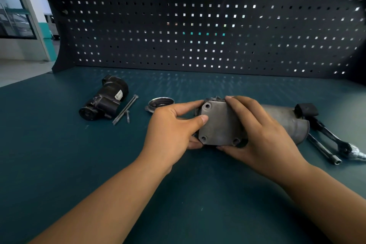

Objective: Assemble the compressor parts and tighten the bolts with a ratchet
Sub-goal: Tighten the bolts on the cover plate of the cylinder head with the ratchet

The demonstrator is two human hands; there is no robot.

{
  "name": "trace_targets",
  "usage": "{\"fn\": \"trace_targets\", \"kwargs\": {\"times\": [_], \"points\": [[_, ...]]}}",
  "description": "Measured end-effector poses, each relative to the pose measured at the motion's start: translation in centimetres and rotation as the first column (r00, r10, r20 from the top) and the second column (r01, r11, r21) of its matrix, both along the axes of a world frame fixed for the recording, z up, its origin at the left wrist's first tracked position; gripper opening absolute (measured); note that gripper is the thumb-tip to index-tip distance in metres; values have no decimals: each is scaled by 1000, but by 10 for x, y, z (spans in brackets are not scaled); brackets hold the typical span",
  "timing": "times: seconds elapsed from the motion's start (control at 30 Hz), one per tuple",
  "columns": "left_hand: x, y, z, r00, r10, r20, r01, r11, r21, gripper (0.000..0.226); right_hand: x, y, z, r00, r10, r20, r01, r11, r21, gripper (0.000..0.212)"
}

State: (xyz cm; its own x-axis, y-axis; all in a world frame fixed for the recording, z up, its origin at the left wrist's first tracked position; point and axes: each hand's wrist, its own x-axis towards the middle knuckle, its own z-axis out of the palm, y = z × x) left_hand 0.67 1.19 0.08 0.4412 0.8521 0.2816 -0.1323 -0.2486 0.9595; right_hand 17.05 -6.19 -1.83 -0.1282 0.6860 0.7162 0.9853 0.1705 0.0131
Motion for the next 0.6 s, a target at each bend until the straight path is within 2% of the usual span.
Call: {"fn": "trace_targets", "kwargs": {"times": [0.17,0.6], "points": [[1,-1,1,1000,17,-16,-17,1000,13,30,-1,0,0,998,7,-63,-6,1000,6,85],[-2,-2,2,1000,-7,-19,6,1000,-13,31,-1,-1,1,1000,17,-7,-18,1000,-21,93]]}}
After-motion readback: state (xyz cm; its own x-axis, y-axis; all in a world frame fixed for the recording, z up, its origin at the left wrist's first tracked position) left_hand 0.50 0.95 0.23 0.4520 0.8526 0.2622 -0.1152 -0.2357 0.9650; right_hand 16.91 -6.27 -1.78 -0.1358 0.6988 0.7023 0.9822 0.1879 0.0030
